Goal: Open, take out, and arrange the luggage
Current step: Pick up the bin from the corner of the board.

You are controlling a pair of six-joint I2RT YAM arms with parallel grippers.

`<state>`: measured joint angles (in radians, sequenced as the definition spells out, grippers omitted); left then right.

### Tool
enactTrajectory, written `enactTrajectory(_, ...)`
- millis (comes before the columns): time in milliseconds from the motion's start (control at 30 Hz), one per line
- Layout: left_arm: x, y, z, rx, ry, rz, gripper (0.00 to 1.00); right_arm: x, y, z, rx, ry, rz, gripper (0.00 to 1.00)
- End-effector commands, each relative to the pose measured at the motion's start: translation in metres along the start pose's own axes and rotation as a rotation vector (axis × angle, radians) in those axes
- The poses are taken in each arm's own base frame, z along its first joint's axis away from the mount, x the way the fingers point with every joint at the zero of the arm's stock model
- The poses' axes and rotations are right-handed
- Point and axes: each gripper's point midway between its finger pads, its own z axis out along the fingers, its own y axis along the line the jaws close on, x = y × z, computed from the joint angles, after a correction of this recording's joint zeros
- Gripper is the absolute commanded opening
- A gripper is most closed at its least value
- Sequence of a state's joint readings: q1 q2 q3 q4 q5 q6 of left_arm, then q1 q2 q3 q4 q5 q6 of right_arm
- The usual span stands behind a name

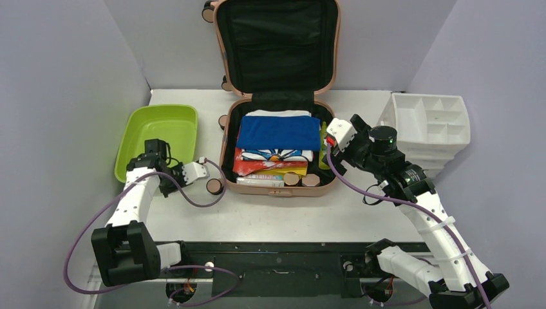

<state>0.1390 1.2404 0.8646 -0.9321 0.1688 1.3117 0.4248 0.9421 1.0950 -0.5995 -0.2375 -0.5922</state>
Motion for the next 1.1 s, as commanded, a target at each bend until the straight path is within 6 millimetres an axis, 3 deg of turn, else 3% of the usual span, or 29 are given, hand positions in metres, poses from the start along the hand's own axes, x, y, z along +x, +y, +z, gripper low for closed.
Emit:
enactTrajectory(0, -0.035, 0.018, -0.031, -0.059, -0.153, 0.0, 0.03, -0.015, -0.01, -0.005, 0.033, -0.057, 0.001, 1.0)
enactTrajectory(100, -0.046, 0.021, -0.048, -0.096, -0.201, 0.024, 0.0, -0.015, -0.01, -0.004, 0.034, -0.056, 0.0, 1.0)
enactTrajectory(133, -0.045, 0.023, -0.052, -0.111, -0.195, 0.029, 0.06, -0.015, -0.011, -0.004, 0.034, -0.055, 0.0, 1.0)
enactTrajectory(167, -0.045, 0.027, -0.056, -0.139, -0.189, 0.041, 0.32, -0.015, -0.011, -0.004, 0.034, -0.055, 0.0, 1.0)
enactTrajectory(200, -0.04, 0.032, -0.058, -0.163, -0.162, 0.043, 0.48, -0.015, -0.011, -0.004, 0.033, -0.055, 0.001, 1.0)
enactTrajectory(233, -0.037, 0.037, -0.059, -0.187, -0.145, 0.06, 0.71, -0.015, -0.011, -0.004, 0.033, -0.056, 0.0, 1.0)
enactTrajectory(333, -0.016, 0.041, -0.053, -0.192, -0.042, 0.092, 0.91, -0.015, -0.011, -0.005, 0.034, -0.058, 0.001, 1.0)
enactTrajectory(433, 0.002, 0.044, -0.032, -0.151, 0.033, 0.109, 0.94, -0.014, -0.01, -0.006, 0.034, -0.058, 0.001, 1.0)
enactTrajectory(533, 0.018, 0.05, -0.01, -0.118, 0.089, 0.083, 0.91, -0.014, -0.01, -0.006, 0.033, -0.062, 0.001, 1.0)
enactTrajectory(633, 0.02, 0.054, 0.006, -0.084, 0.092, 0.052, 0.84, -0.014, -0.01, -0.007, 0.033, -0.065, 0.005, 1.0)
enactTrajectory(700, 0.017, 0.052, 0.014, -0.043, 0.09, 0.029, 0.7, -0.014, -0.009, -0.007, 0.03, -0.067, 0.007, 1.0)
enactTrajectory(733, 0.016, 0.052, 0.017, -0.025, 0.092, 0.003, 0.52, -0.015, -0.009, -0.007, 0.028, -0.068, 0.009, 1.0)
enactTrajectory(767, 0.012, 0.051, 0.019, -0.016, 0.088, -0.002, 0.43, -0.015, -0.01, -0.007, 0.028, -0.069, 0.009, 1.0)
enactTrajectory(800, 0.009, 0.051, 0.02, -0.002, 0.088, -0.028, 0.27, -0.015, -0.01, -0.007, 0.027, -0.07, 0.009, 1.0)
enactTrajectory(867, -0.001, 0.048, 0.021, 0.017, 0.067, -0.047, 0.17, -0.015, -0.01, -0.005, 0.026, -0.07, 0.01, 1.0)
enactTrajectory(1067, -0.047, 0.046, 0.019, -0.003, -0.019, -0.108, 0.01, -0.016, -0.01, -0.002, 0.019, -0.065, 0.012, 1.0)
